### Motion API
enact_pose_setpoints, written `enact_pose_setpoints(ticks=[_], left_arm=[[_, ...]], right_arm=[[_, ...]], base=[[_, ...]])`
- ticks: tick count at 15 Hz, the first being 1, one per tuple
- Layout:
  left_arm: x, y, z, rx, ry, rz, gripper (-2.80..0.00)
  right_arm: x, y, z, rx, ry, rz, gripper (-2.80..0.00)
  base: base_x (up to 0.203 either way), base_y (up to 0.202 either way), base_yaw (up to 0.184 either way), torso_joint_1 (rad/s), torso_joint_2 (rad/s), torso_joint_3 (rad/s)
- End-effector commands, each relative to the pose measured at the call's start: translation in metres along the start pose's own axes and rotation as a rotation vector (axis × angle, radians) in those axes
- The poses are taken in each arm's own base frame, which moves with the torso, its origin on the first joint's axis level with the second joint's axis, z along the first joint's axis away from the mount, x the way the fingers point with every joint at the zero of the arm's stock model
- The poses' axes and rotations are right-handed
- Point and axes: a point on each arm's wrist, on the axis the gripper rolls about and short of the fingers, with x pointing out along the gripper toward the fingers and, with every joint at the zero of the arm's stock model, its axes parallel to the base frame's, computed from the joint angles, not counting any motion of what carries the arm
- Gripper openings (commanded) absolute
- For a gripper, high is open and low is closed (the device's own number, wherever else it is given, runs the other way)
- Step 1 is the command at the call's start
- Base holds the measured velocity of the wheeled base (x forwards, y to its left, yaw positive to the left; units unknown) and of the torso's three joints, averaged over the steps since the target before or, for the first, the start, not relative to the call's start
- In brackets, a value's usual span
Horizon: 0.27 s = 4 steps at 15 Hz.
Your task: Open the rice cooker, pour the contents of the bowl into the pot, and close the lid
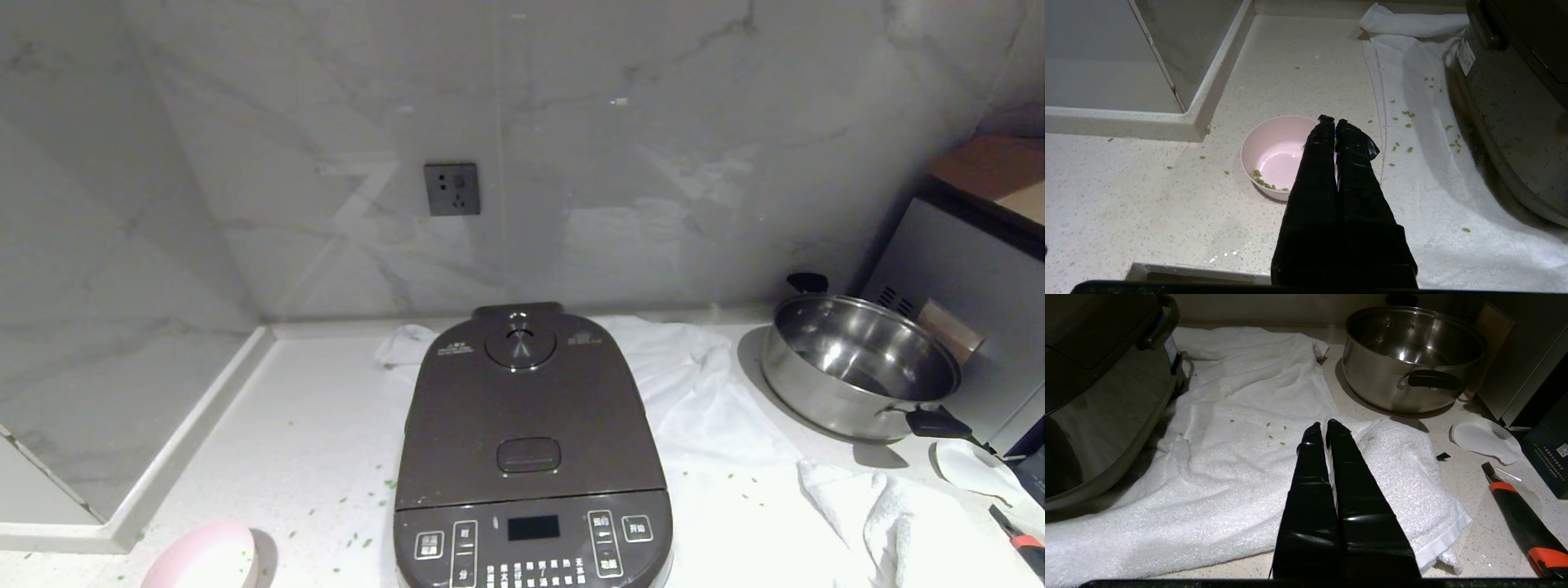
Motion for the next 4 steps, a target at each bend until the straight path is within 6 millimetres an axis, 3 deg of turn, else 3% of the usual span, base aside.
enact_pose_setpoints(ticks=[1,4], left_arm=[[-0.0001,0.0000,-0.0003,0.000,0.000,0.001,-2.80],[-0.0001,0.0001,-0.0001,0.000,-0.001,-0.001,-2.80]], right_arm=[[0.0000,0.0000,-0.0002,-0.001,0.000,0.001,-2.80],[0.0000,0.0000,-0.0001,0.006,0.000,0.001,-2.80]], base=[[0.000,0.000,0.000,0.000,0.00,0.000],[0.000,0.000,0.000,0.000,0.00,0.000]])
